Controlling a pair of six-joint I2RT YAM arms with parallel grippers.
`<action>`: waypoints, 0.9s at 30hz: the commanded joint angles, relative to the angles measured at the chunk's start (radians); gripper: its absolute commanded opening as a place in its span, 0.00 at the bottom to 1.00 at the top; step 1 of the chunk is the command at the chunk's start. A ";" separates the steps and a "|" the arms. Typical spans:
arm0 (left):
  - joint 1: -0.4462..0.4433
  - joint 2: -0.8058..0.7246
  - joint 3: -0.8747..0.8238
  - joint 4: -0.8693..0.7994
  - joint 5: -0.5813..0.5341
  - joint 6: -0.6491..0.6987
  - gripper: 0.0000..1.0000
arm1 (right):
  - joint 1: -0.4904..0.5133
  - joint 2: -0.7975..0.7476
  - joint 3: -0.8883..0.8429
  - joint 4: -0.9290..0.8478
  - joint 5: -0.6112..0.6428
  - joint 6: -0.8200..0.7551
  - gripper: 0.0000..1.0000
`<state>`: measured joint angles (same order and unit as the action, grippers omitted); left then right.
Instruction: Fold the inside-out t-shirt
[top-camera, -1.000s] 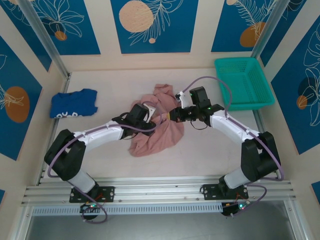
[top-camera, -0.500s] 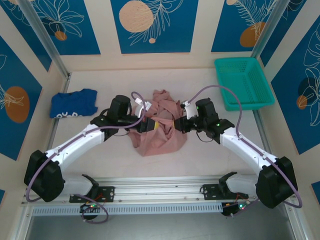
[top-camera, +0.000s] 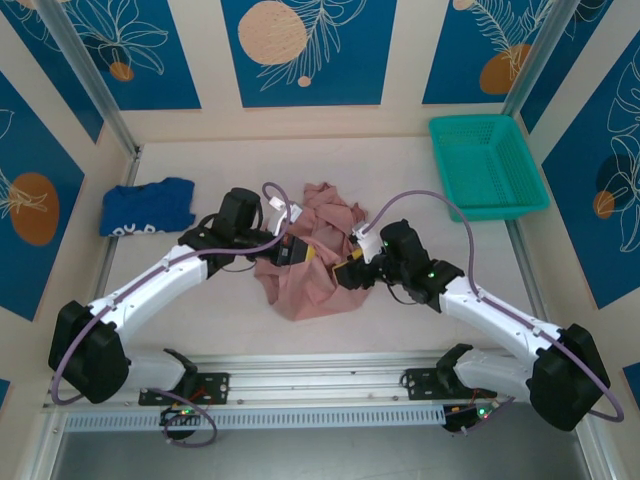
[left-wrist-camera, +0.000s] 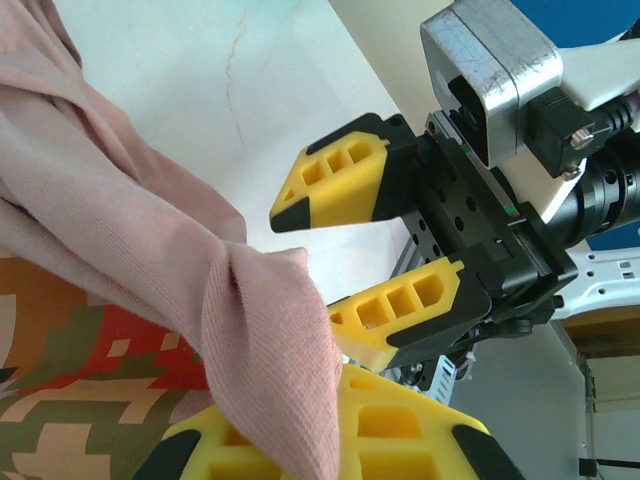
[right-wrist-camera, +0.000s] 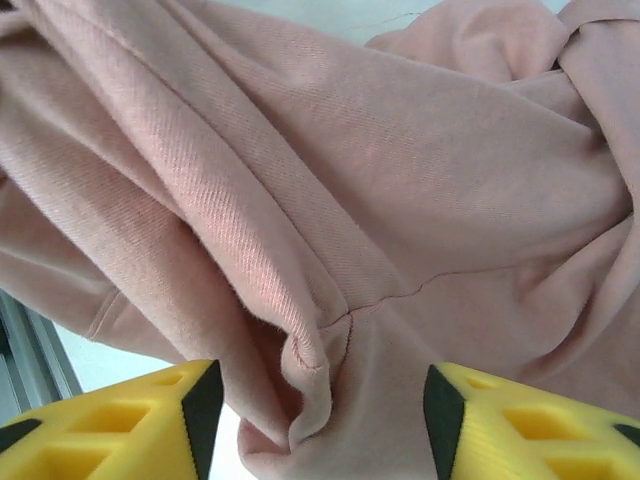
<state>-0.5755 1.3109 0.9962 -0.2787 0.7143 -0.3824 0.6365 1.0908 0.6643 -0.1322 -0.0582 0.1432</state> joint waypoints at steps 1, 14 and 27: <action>0.013 -0.001 0.039 -0.019 0.043 0.036 0.00 | 0.014 0.015 -0.011 0.059 0.038 -0.045 0.61; 0.029 -0.038 0.019 -0.066 -0.067 0.058 0.00 | -0.013 0.252 0.115 0.185 -0.134 0.006 0.22; 0.030 0.133 0.131 -0.171 -0.722 0.123 0.19 | -0.200 0.177 0.074 0.359 -0.770 0.376 0.02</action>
<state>-0.5533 1.4143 1.0775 -0.4095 0.1463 -0.2935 0.4618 1.2613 0.7395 0.1532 -0.6891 0.4240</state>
